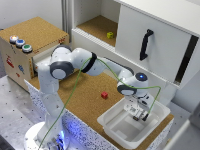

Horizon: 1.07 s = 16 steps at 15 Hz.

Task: Move the blue light switch to turn on the blue light

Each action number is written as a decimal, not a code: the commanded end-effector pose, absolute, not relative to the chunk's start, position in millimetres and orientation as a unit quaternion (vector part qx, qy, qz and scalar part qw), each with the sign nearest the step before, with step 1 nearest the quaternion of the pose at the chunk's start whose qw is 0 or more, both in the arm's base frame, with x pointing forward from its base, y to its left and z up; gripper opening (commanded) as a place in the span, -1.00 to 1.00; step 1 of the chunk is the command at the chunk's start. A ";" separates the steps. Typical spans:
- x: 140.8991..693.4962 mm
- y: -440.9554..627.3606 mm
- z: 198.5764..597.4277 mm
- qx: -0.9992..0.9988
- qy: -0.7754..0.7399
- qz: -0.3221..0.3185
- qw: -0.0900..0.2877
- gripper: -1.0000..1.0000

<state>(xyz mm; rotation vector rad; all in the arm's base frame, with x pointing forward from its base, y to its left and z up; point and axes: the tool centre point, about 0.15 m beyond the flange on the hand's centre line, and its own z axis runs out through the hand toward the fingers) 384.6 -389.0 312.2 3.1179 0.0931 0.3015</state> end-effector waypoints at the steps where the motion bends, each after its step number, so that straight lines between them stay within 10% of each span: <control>1: 365.6 -327.6 382.7 0.989 0.045 0.139 0.011 1.00; 16: 420.4 -29.8 423.1 0.953 0.285 0.103 -0.009 1.00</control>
